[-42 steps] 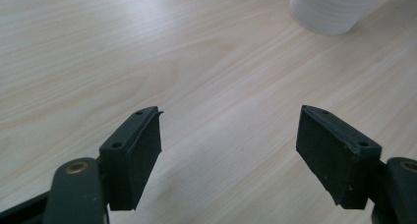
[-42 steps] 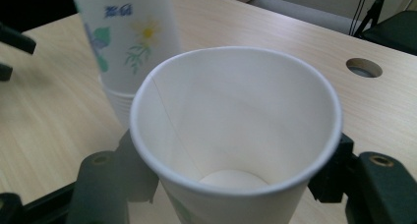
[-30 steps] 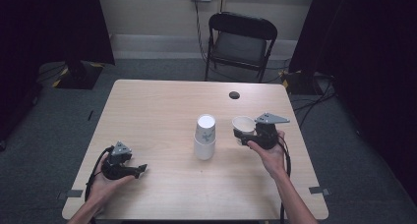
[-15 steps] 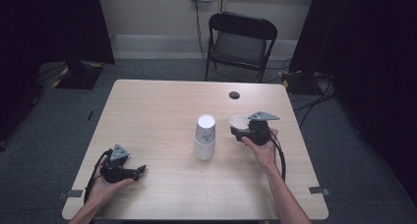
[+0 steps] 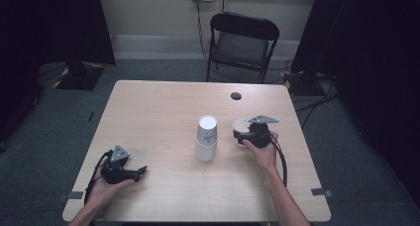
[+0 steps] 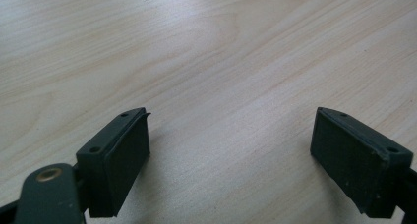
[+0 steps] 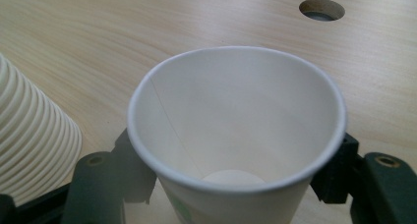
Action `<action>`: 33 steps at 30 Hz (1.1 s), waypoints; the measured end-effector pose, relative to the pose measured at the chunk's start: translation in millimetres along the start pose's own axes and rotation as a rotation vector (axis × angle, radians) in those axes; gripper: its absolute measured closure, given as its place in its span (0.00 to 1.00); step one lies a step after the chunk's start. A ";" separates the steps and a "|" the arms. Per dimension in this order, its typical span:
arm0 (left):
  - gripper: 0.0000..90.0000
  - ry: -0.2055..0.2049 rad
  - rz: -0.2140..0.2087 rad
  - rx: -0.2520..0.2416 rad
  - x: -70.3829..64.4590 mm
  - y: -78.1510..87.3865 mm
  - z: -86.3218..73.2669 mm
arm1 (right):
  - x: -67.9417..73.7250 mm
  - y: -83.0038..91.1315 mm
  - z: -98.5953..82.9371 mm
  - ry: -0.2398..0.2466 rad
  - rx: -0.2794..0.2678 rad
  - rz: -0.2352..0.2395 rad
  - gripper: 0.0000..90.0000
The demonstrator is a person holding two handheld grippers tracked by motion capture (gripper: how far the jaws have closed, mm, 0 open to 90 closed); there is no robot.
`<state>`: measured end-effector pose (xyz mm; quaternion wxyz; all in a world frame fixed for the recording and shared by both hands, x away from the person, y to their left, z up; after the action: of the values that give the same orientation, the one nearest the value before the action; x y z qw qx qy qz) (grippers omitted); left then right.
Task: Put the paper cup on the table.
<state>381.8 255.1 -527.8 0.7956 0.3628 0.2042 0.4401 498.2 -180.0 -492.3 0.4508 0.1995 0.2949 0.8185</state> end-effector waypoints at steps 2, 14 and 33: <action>0.16 0.000 -0.001 0.000 0.0 0.0 0.0 | 0.4 -0.1 -0.4 0.003 -0.005 -0.002 0.36; 0.16 -0.006 -0.007 0.001 0.6 -0.4 0.3 | 1.9 6.4 -8.7 -0.014 0.014 0.000 0.32; 0.15 -0.010 -0.003 0.004 1.2 -0.7 0.6 | 1.8 19.7 -15.7 -0.034 0.006 0.032 0.17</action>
<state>383.2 255.6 -528.0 0.7967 0.3662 0.2016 0.4365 475.8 -191.4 -490.8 0.4419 0.2194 0.2867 0.8213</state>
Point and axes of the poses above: each handheld gripper's, and its own axes: y roughly backward along the jaws, z roughly out of its top, x roughly to its left, the point moved 4 cm from there along -y, roughly forward along the jaws, and after that the axes turned 7 degrees about x, right-handed, at the moved point
